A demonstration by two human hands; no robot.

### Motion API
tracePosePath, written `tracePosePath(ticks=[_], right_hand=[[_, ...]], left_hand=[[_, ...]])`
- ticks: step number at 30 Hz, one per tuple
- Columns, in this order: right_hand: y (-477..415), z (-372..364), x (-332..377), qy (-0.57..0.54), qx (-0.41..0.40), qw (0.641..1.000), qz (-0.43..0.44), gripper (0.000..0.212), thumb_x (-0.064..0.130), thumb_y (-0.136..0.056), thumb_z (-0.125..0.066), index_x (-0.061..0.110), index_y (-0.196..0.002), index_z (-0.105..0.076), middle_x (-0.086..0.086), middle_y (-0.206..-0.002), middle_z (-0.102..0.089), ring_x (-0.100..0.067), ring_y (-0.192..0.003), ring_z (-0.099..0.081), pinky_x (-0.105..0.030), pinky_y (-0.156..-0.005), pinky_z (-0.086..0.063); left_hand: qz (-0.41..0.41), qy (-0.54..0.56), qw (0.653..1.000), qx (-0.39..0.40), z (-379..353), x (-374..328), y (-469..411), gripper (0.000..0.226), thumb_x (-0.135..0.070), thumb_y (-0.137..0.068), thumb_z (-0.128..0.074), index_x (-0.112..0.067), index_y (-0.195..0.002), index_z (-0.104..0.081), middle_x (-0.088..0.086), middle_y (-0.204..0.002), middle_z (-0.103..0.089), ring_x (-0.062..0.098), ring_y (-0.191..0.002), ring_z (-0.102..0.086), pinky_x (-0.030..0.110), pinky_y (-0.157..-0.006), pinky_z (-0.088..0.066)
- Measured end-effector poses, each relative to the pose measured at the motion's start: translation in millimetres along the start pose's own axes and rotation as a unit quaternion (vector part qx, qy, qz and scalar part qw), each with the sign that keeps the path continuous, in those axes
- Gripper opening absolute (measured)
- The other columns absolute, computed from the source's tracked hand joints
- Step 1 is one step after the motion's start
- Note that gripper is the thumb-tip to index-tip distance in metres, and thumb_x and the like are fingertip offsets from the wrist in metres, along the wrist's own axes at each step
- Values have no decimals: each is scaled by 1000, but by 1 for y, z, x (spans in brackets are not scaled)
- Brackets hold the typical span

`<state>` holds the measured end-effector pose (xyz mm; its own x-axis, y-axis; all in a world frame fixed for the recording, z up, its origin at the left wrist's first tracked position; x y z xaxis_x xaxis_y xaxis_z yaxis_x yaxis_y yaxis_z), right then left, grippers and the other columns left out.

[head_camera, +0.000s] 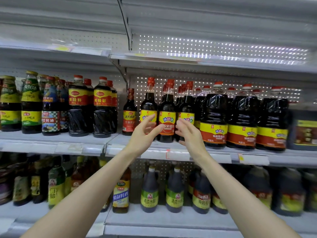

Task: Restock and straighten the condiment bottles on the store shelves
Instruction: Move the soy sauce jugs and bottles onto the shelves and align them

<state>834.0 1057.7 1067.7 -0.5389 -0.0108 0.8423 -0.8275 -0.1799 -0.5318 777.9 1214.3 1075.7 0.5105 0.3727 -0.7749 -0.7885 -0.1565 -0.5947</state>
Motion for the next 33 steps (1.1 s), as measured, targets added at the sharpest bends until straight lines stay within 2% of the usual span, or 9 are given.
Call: tracePosePath(ticks=[2, 6, 9, 12, 20, 23, 26, 31, 33], right_hand=[[7, 14, 7, -2, -7, 1000, 8, 50, 43, -94, -54, 22, -139, -48, 4, -131, -57, -12, -116, -58, -24, -86, -48], [26, 51, 22, 25, -17, 999, 30, 48, 47, -92, -55, 26, -135, -51, 4, -136, -56, -14, -121, -55, -37, -100, -47], [46, 92, 31, 40, -35, 998, 40, 45, 44, -94, -54, 25, -135, -52, 3, -131, -59, -14, -119, -57, -37, -102, -47], [70, 148, 37, 56, -51, 996, 43, 44, 42, -94, -55, 24, -134, -52, 6, -127, -61, -10, -114, -60, -34, -100, -48], [141, 306, 28, 93, -86, 992, 17, 32, 40, -95, -54, 27, -125, -55, 14, -108, -65, -9, -104, -63, -31, -93, -49], [174, 377, 5, 103, -94, 990, -12, 34, 40, -95, -54, 27, -126, -56, 13, -110, -66, -10, -106, -63, -31, -95, -49], [207, 437, -29, 112, -101, 987, -57, 30, 41, -95, -55, 30, -123, -55, 4, -119, -64, -12, -107, -63, -32, -94, -49], [245, 502, -91, 121, -109, 980, -111, 17, 46, -93, -55, 41, -110, -55, 14, -110, -64, -9, -105, -63, -31, -90, -50], [260, 523, -127, 124, -121, 975, -140, 20, 49, -91, -58, 40, -108, -57, 10, -109, -66, -11, -103, -65, -35, -93, -50]], left_hand=[[-11, 4, 1000, 3, -9, -12, 6, 57, -37, -91, -60, -29, -144, -39, 0, -132, -54, 8, -112, -55, 10, -73, -43], [-23, 25, 999, 2, -32, -35, 21, 58, -38, -90, -61, -30, -143, -39, -4, -127, -55, 7, -112, -55, 12, -76, -44], [-28, 41, 999, 2, -60, -49, 32, 58, -39, -89, -61, -29, -143, -40, -7, -123, -57, 4, -110, -56, 16, -82, -46], [-25, 68, 997, 17, -108, -65, 48, 59, -37, -90, -61, -28, -143, -39, -5, -124, -58, 7, -113, -56, 22, -90, -45], [-5, 113, 992, 58, -261, -99, 104, 57, -39, -87, -63, -29, -139, -42, -3, -123, -59, 5, -111, -57, 23, -89, -47], [18, 124, 989, 82, -337, -101, 135, 55, -32, -88, -65, -27, -139, -44, -1, -121, -60, 8, -111, -58, 24, -96, -47], [48, 124, 984, 118, -406, -92, 165, 50, -33, -89, -64, -34, -135, -44, -4, -122, -60, 1, -108, -57, 12, -84, -46], [90, 115, 980, 133, -486, -68, 196, 68, -54, -77, -70, -27, -135, -47, 5, -122, -62, 15, -111, -59, 26, -90, -47], [123, 115, 973, 156, -519, -44, 209, 62, -44, -82, -68, -26, -137, -46, 5, -122, -61, 10, -107, -59, 16, -86, -48]])
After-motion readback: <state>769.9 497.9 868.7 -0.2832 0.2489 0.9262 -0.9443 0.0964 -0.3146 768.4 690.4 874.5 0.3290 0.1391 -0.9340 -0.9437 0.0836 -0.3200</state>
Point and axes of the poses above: each hand's wrist, its own y-axis away from the middle knuckle, its own z-axis out of the back of the hand, x = y × z, the point moved 10 cm from there along -y, towards the middle knuckle
